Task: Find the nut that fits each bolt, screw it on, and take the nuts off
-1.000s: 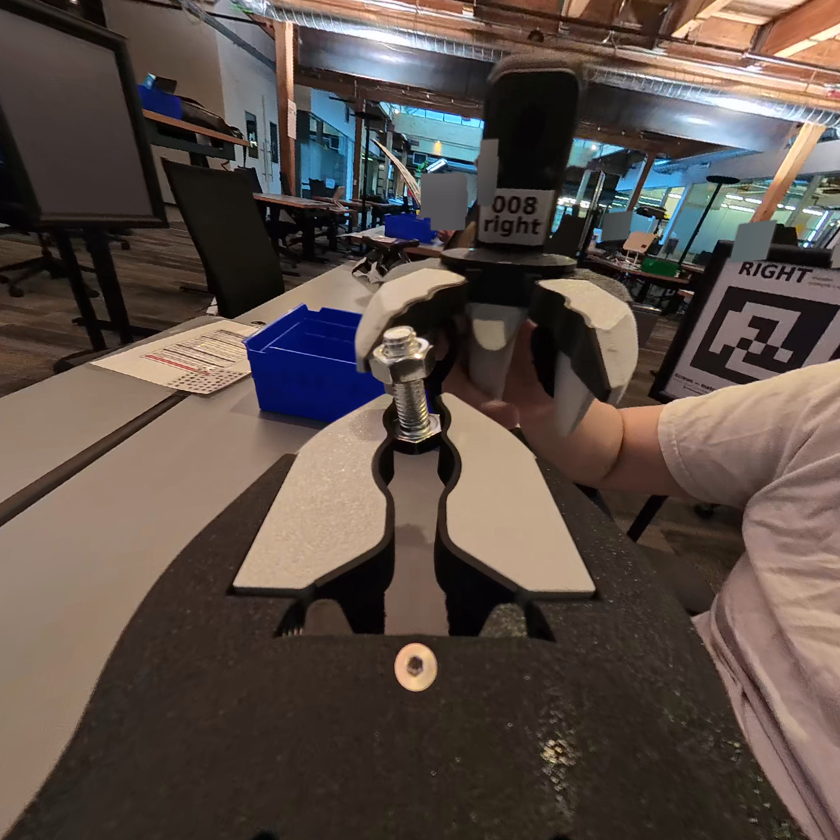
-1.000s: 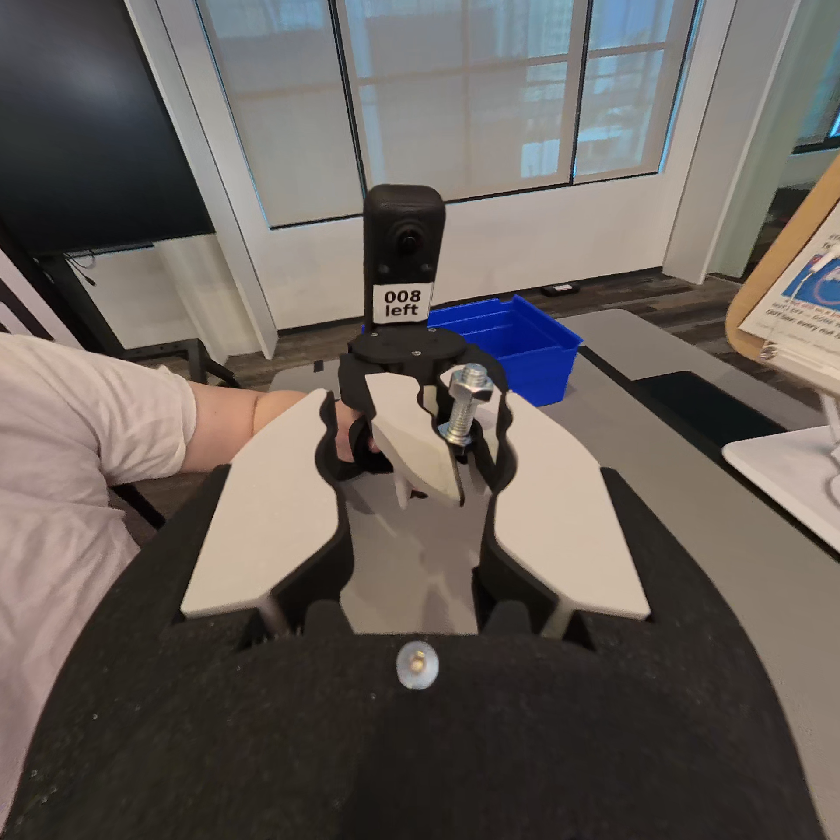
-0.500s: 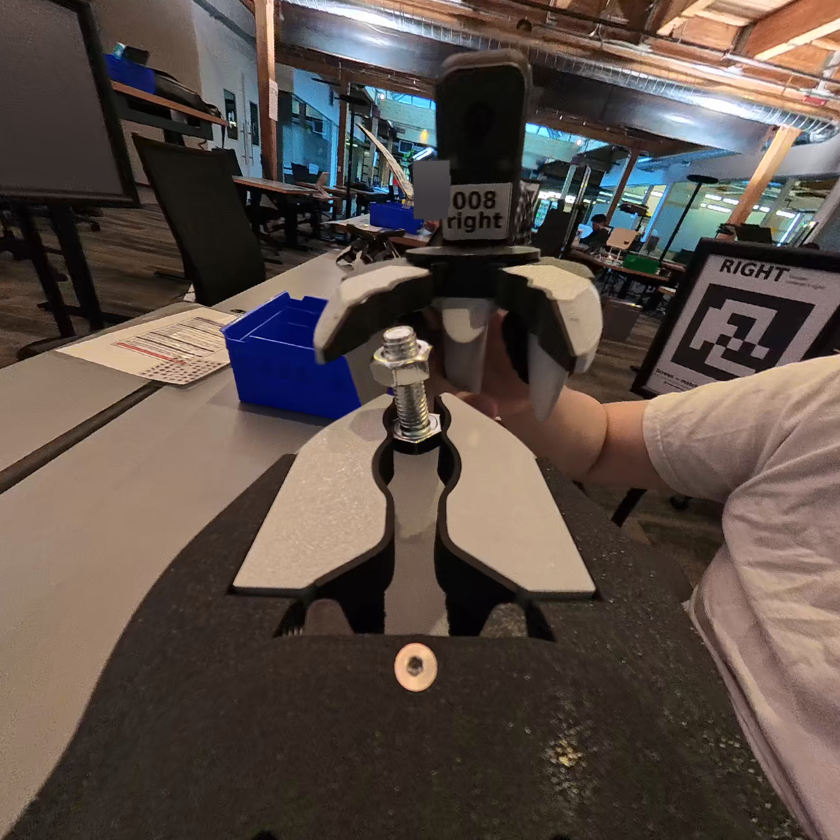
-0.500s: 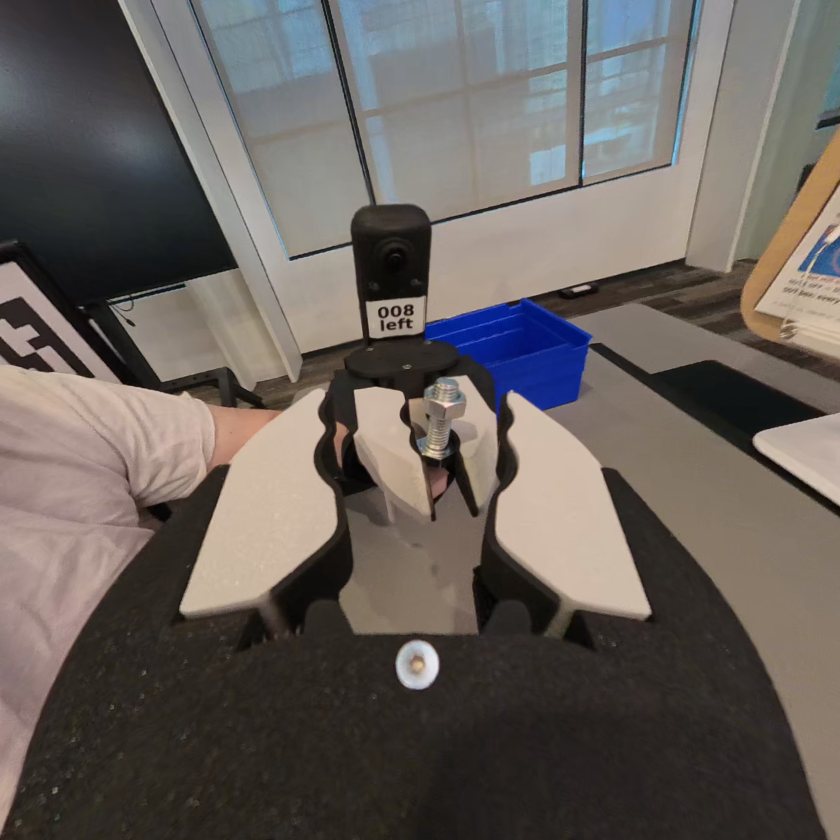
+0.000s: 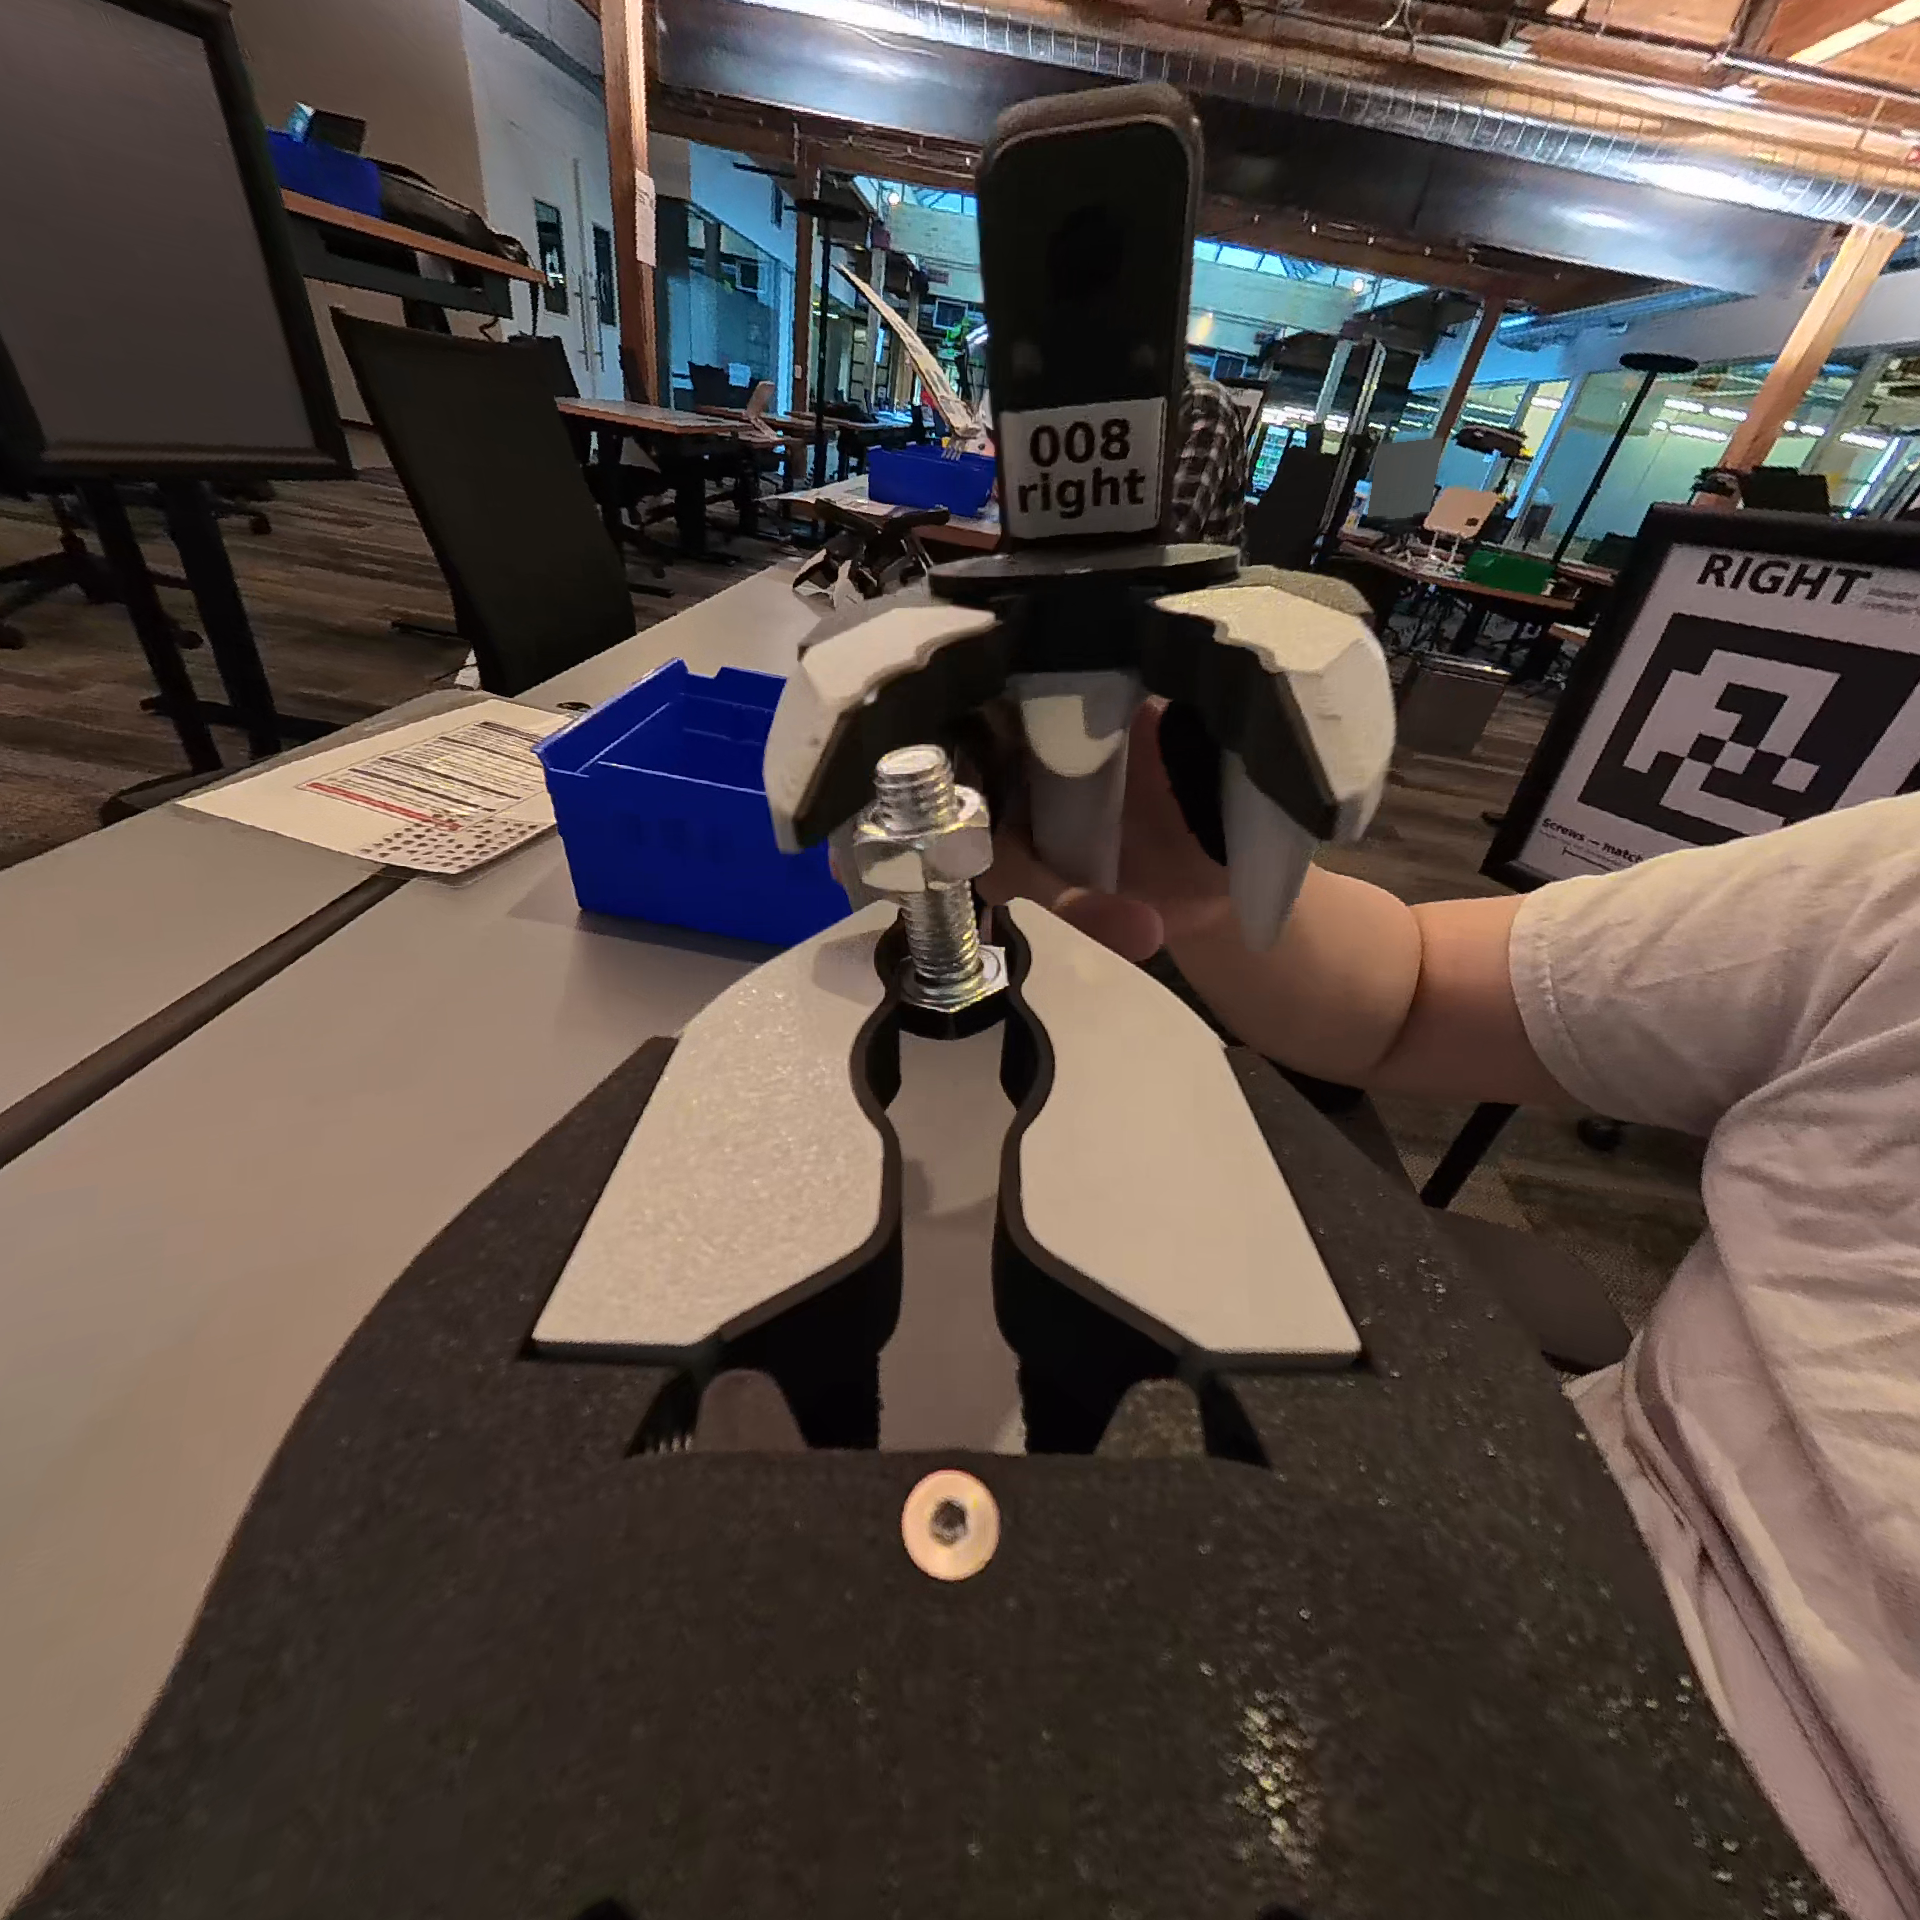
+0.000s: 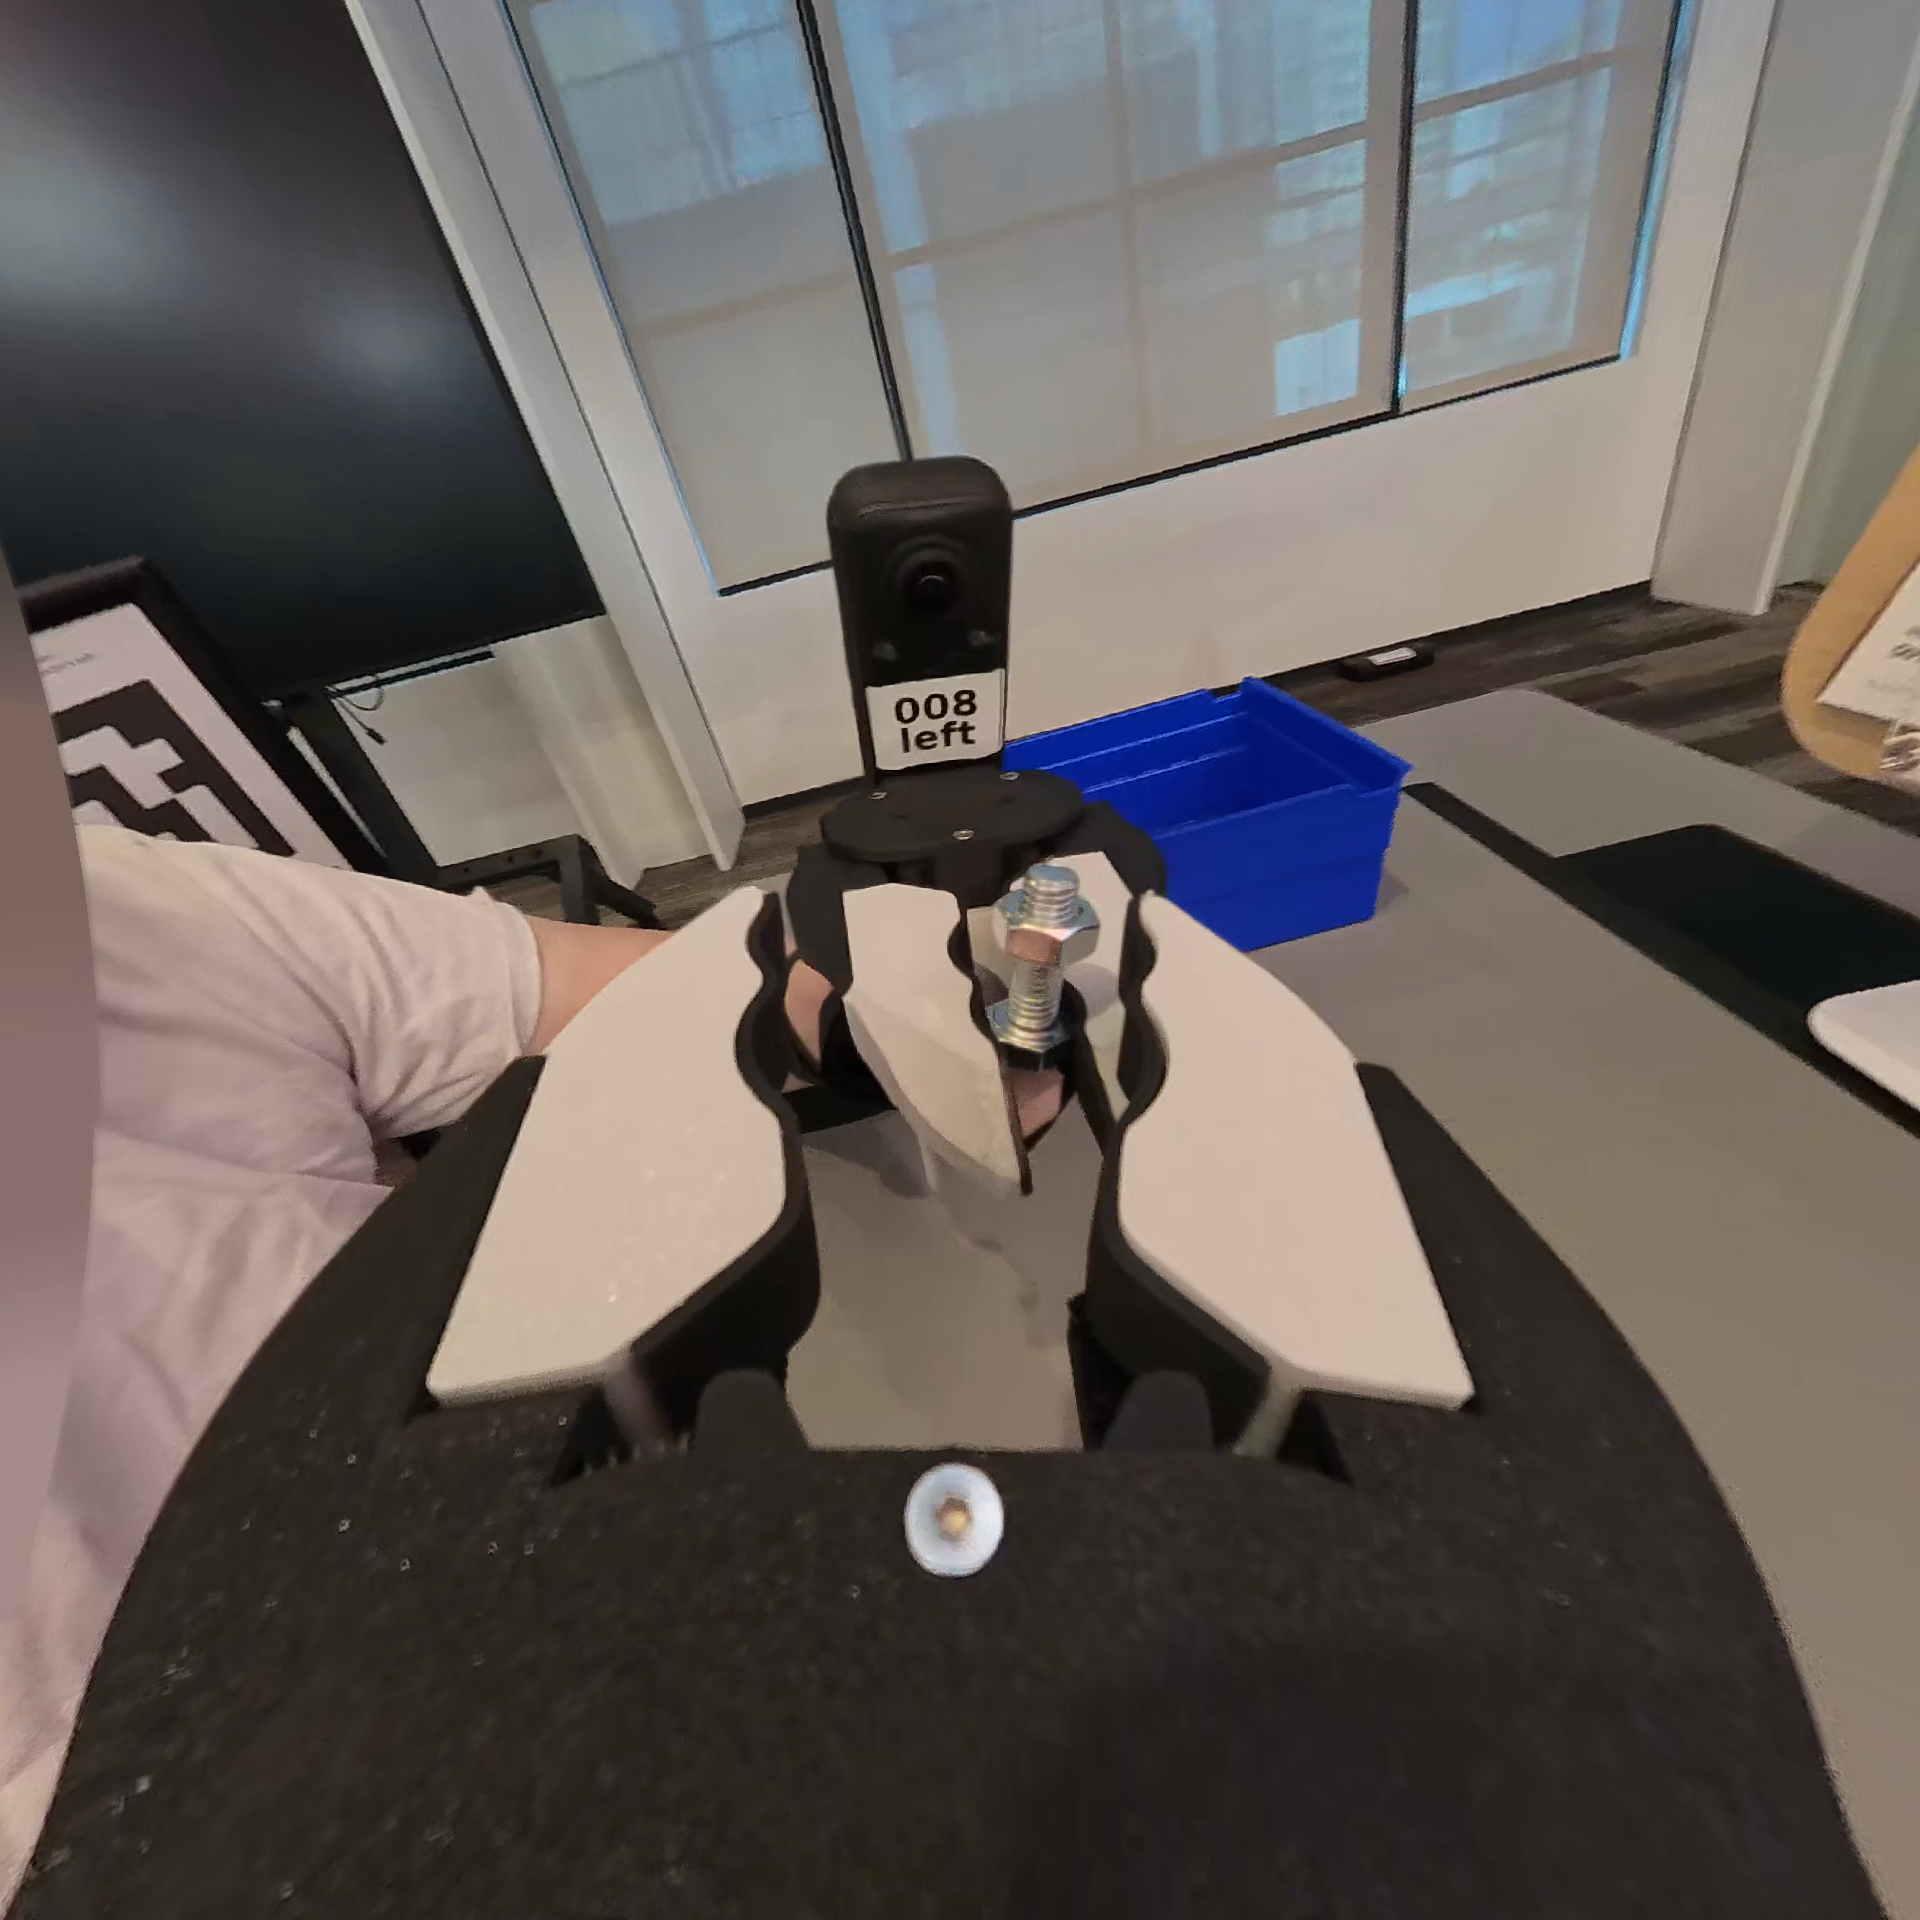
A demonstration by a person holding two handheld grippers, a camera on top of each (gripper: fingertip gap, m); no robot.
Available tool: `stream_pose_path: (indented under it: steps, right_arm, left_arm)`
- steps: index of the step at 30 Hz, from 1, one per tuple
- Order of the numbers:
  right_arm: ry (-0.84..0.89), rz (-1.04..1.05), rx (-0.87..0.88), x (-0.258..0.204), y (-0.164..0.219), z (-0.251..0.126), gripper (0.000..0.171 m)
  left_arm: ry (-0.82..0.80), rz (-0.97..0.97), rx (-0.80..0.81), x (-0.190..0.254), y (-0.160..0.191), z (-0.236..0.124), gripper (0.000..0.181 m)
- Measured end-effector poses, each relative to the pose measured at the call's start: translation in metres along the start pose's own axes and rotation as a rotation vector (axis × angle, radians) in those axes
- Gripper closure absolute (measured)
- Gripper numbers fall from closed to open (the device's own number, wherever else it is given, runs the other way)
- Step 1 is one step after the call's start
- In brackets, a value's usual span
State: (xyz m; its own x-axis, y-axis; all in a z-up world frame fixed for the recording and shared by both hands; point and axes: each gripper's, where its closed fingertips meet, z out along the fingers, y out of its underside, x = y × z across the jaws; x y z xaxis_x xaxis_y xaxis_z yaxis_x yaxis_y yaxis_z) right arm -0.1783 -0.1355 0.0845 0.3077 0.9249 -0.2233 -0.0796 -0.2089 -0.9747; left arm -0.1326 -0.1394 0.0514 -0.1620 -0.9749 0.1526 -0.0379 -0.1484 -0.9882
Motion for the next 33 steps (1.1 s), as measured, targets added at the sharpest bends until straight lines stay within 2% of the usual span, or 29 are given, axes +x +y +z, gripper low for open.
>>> stream_pose_path:
  steps: [3,4,5,6,8,12,16,21,28,33]
  right_arm:
    - [-0.016,0.007,-0.022,-0.004,0.000,0.000,0.104]
    - [-0.011,-0.012,-0.036,-0.005,-0.001,-0.004,0.107]
    - [-0.069,-0.043,-0.032,-0.014,-0.005,-0.008,0.133]
    - [-0.116,-0.038,-0.002,-0.023,-0.012,-0.012,0.141]
    - [-0.089,-0.009,0.038,-0.018,-0.020,-0.017,0.138]
    - [0.071,-0.014,-0.007,0.018,-0.004,-0.015,0.134]
    - [0.035,0.028,-0.061,0.020,0.014,-0.004,0.137]
    - [0.025,0.007,-0.015,0.020,0.012,-0.003,0.147]
    - [-0.004,-0.038,0.004,0.017,0.011,-0.003,0.148]
    - [-0.036,-0.070,0.000,0.010,0.015,0.001,0.162]
  left_arm:
    - [-0.033,-0.003,0.005,-0.008,-0.001,-0.003,0.167]
    - [-0.044,-0.010,0.014,-0.011,-0.003,-0.005,0.167]
    - [-0.064,-0.023,0.022,-0.016,-0.004,-0.007,0.167]
    - [-0.065,-0.036,0.029,-0.018,-0.005,-0.009,0.167]
    - [-0.036,-0.056,0.047,-0.016,-0.008,-0.010,0.167]
    - [-0.014,-0.015,0.036,-0.006,-0.007,-0.005,0.167]
    - [-0.023,0.032,0.018,-0.001,-0.004,-0.002,0.167]
    - [-0.026,0.052,0.009,0.000,-0.004,-0.001,0.168]
    - [-0.030,0.065,-0.007,0.001,-0.003,-0.001,0.167]
    - [-0.027,0.065,-0.018,0.002,0.000,0.001,0.168]
